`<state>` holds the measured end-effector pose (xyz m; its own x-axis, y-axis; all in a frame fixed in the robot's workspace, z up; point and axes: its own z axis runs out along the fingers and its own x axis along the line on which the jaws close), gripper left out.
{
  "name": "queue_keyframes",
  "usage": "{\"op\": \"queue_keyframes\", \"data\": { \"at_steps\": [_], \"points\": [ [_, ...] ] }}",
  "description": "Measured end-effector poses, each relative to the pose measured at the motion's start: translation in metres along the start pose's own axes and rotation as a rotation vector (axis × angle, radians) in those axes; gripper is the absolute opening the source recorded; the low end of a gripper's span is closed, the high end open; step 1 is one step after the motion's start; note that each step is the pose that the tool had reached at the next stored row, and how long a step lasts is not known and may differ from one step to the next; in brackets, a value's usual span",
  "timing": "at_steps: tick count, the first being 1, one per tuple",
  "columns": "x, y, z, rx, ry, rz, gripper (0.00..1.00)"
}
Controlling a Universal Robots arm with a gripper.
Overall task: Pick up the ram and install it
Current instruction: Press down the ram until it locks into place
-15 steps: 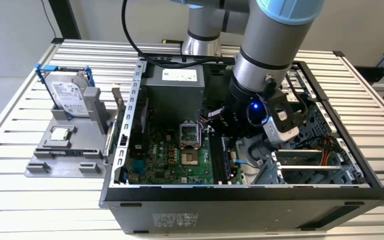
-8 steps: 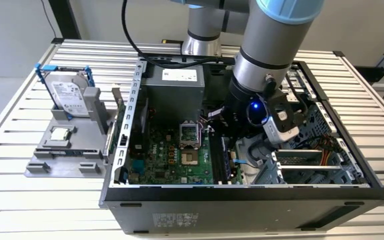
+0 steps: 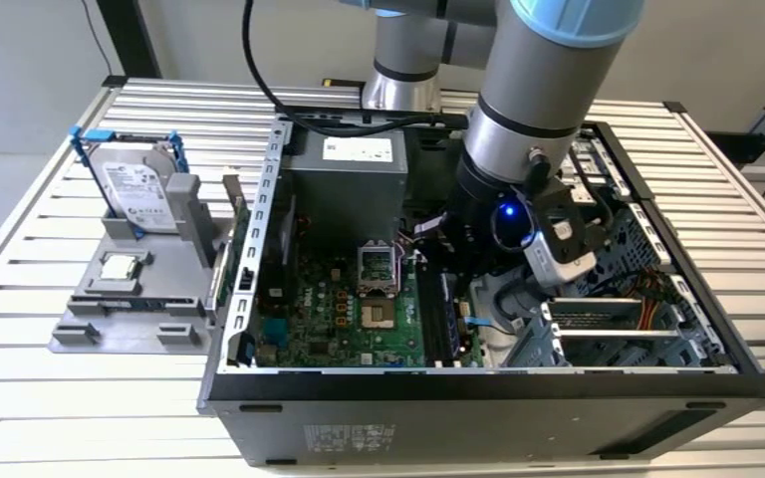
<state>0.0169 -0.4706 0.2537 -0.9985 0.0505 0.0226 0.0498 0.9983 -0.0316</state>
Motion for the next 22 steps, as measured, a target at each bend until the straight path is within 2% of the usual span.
{"op": "queue_keyframes", "data": {
  "at_steps": [2,4,16,18,22],
  "points": [
    [0.0,0.0,0.0,0.0003,-0.0004,-0.012,0.0],
    [0.0,0.0,0.0,0.0009,-0.0013,-0.042,0.0],
    [0.0,0.0004,0.0,0.0047,-0.0078,-0.246,0.0],
    [0.0,0.0004,0.0,0.003,-0.0089,-0.277,0.0],
    [0.0001,0.0004,0.0,-0.0084,-0.0117,-0.331,0.0]
  ]
}}
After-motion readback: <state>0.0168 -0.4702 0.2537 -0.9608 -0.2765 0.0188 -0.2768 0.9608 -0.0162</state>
